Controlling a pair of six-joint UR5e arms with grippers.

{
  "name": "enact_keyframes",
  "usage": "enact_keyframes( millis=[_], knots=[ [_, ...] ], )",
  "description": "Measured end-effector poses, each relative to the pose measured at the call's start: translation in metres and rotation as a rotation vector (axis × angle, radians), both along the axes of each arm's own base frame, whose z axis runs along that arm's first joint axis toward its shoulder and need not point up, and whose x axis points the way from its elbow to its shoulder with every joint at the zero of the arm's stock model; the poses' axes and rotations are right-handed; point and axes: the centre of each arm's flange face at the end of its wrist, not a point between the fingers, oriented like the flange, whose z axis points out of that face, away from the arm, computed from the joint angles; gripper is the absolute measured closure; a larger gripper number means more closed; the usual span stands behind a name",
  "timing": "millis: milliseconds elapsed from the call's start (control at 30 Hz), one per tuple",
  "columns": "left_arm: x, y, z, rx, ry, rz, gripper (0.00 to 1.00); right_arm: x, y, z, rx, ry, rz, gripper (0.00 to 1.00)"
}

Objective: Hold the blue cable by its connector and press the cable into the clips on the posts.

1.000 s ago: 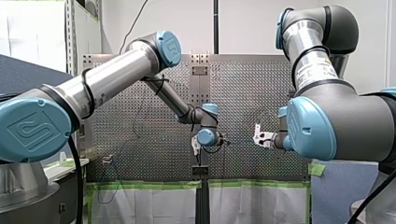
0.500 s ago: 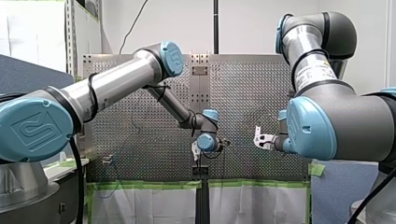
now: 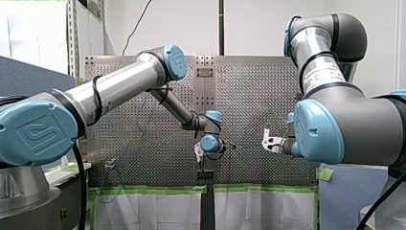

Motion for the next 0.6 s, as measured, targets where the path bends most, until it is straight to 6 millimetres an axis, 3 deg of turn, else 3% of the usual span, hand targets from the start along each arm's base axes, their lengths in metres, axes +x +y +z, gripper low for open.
enact_keyframes(
  millis=[100,133,167,200,233,267,300,333,600],
  knots=[
    [0.001,0.003,-0.001,0.016,0.006,0.003,0.92,-0.002,-0.002,0.001,-0.002,0.0,-0.003,1.0],
    [0.0,0.004,-0.001,0.028,0.009,0.003,0.8,-0.002,-0.002,0.001,-0.002,-0.001,-0.003,1.0],
    [-0.001,0.004,-0.002,0.038,0.013,0.003,0.59,-0.002,-0.002,0.001,-0.002,-0.001,-0.004,1.0],
    [-0.002,0.005,-0.002,0.051,0.017,0.003,0.59,-0.002,-0.002,0.001,-0.001,-0.001,-0.004,1.0],
    [-0.003,0.006,-0.003,0.068,0.021,0.006,0.41,-0.003,-0.002,0.001,-0.001,-0.002,-0.005,1.0],
    [-0.004,0.006,-0.003,0.082,0.025,0.01,0.16,-0.003,-0.002,0.001,0.0,-0.002,-0.005,1.0],
    [-0.005,0.008,-0.004,0.102,0.03,0.016,0.16,-0.003,-0.002,0.001,0.0,-0.002,-0.005,1.0],
    [-0.005,0.009,-0.004,0.115,0.034,0.02,0.01,-0.003,-0.002,0.001,0.0,-0.002,-0.005,1.0],
    [-0.012,0.015,-0.007,0.219,0.057,0.039,0.01,-0.003,-0.001,0.0,0.01,-0.002,-0.004,1.0]
  ],
)
